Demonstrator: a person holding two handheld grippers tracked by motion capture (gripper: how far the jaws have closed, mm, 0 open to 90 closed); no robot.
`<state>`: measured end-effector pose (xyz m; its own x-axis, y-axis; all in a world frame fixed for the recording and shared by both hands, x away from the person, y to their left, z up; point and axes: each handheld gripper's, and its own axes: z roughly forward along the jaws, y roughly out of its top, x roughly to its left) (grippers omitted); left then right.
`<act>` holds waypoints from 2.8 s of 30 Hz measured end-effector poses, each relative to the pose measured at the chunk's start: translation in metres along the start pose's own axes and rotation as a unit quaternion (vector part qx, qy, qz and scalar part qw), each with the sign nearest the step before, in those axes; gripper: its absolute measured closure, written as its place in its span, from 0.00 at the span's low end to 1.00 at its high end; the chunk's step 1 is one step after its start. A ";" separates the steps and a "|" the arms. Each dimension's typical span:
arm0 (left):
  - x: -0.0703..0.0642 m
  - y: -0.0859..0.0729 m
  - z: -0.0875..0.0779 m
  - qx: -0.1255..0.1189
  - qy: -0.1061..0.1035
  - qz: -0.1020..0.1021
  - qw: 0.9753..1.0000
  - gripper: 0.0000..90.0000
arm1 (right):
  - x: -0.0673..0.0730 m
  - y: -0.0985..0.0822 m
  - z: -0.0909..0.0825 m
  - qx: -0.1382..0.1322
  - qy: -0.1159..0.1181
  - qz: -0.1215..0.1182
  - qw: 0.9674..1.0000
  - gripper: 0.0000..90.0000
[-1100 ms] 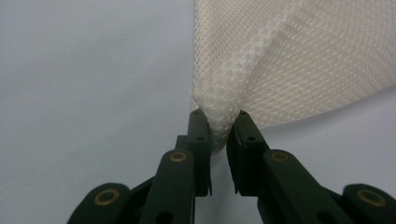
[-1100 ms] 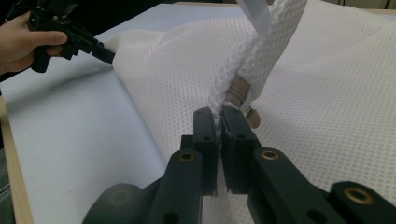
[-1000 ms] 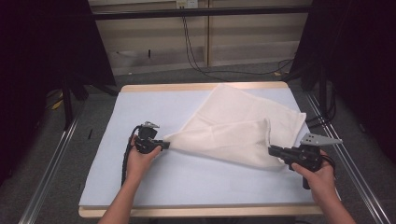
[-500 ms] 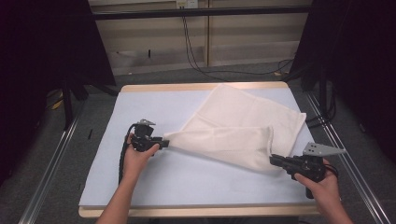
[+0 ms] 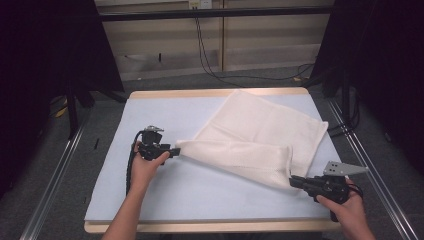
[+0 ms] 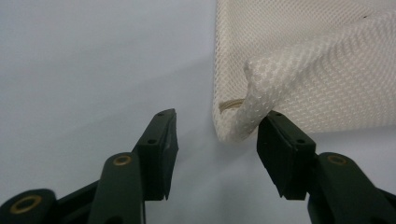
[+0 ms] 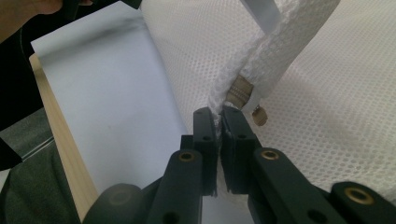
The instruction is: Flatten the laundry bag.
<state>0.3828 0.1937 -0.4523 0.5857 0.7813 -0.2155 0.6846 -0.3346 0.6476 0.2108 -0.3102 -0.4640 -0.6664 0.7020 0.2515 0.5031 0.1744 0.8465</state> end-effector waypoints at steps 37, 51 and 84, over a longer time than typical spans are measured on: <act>-0.003 -0.001 0.001 0.005 -0.009 0.003 1.000 0.74 | -0.039 0.026 0.008 0.022 -0.137 0.049 0.989 0.90; 0.012 -0.007 -0.018 -0.009 0.013 -0.012 1.000 0.73 | -0.017 0.027 0.030 0.011 -0.050 0.016 0.999 0.90; 0.012 -0.004 -0.014 -0.005 0.000 -0.003 1.000 0.50 | -0.018 0.018 0.026 0.049 -0.152 0.026 0.987 0.58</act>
<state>0.3815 0.2115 -0.4472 0.5809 0.7839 -0.2192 0.6839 -0.3240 0.6537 0.2461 -0.3017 -0.4650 -0.4491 0.8843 0.1281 0.5926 0.1875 0.7834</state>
